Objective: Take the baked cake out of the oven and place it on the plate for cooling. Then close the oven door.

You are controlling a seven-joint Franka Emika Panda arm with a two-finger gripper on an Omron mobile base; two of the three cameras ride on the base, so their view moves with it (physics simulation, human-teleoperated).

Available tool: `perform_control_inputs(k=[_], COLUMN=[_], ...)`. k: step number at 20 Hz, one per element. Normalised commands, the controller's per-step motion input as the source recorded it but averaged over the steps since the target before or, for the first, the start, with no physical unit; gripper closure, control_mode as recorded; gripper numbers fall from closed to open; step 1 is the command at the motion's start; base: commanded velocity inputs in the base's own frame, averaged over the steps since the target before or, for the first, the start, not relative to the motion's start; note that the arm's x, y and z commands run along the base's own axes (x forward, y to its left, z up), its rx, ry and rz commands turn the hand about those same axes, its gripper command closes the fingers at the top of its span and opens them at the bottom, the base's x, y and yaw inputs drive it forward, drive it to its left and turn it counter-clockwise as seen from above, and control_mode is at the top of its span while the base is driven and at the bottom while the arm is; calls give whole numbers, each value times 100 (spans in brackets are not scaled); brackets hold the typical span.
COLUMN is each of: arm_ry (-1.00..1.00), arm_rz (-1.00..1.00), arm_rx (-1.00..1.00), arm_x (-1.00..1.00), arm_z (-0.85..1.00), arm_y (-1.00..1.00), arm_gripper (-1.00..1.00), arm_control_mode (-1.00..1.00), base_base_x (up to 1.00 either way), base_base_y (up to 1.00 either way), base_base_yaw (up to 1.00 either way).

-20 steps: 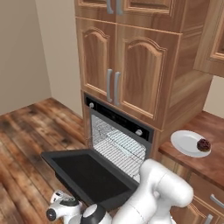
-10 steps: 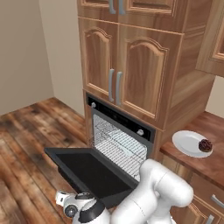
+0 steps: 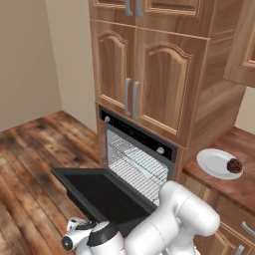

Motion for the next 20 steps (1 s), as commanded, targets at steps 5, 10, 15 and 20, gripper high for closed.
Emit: perform_control_inputs(k=[5,10,15,20], arm_ry=[-6,-12,-15,-15], arm_rz=[-54,-54,-52,-50], arm_rx=[-47,-51,-53,-52], arm_x=[13,9,10,13], arm_z=[4,14,29,38], arm_y=[-49,-44,-34,-33], arm_gripper=[-100,-100,-100,-100], arm_control_mode=[-100,-100,-100,-100], base_base_x=[0,0,0,0], base_base_y=[0,0,0,0], base_base_yaw=[0,0,0,0])
